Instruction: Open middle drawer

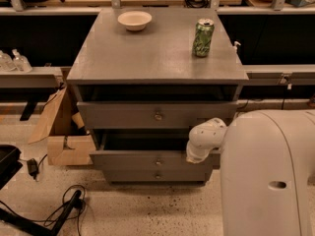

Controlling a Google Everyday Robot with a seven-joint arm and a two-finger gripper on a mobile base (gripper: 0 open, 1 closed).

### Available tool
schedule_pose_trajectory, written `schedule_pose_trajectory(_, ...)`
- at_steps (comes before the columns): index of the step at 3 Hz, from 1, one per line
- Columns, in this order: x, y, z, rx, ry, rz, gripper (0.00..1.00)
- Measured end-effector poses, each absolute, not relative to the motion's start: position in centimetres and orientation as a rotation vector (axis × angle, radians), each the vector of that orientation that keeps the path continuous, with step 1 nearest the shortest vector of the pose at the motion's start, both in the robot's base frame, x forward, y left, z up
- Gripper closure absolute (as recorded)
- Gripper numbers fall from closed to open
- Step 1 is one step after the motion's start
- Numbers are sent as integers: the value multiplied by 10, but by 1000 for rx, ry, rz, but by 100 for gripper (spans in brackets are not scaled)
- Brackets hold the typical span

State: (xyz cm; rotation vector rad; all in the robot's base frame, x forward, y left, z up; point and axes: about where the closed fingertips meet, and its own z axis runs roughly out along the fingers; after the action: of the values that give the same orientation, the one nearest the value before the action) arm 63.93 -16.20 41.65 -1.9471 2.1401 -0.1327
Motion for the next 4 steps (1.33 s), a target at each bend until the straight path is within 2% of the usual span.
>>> schedule_pose_trajectory(4,639,-162,419,-1947,2140,-133,100)
